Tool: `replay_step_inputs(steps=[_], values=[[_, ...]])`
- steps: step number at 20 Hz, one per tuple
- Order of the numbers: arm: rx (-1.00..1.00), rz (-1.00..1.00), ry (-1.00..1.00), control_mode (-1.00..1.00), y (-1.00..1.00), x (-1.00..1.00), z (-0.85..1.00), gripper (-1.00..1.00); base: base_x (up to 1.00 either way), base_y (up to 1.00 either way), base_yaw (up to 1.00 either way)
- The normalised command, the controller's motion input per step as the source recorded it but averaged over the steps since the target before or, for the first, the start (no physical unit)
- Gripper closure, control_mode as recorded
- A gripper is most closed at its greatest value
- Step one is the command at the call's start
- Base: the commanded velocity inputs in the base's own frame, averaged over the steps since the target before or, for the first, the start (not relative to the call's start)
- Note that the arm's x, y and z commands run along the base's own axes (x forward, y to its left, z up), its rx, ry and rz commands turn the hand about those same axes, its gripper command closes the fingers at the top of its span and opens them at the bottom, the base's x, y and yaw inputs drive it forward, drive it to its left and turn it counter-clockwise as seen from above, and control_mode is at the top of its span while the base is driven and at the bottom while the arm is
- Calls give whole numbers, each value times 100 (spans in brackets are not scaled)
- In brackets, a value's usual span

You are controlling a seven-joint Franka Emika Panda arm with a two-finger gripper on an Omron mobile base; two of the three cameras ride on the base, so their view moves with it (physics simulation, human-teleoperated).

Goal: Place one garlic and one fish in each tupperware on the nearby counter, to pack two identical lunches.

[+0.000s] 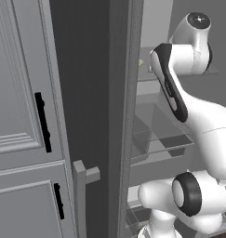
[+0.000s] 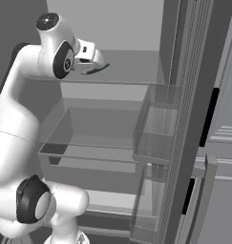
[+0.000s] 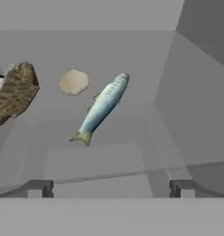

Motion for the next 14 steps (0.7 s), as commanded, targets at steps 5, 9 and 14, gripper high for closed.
replay_step_inputs(steps=[5, 9, 14], values=[[18, -12, 0, -100, 2, 82, -18, -100, 0, 0, 0], [9, -4, 0, -100, 13, 85, -13, -100, 0, 0, 0], [0, -1, 0, -100, 2, 87, -45, -100, 0, 0, 0]])
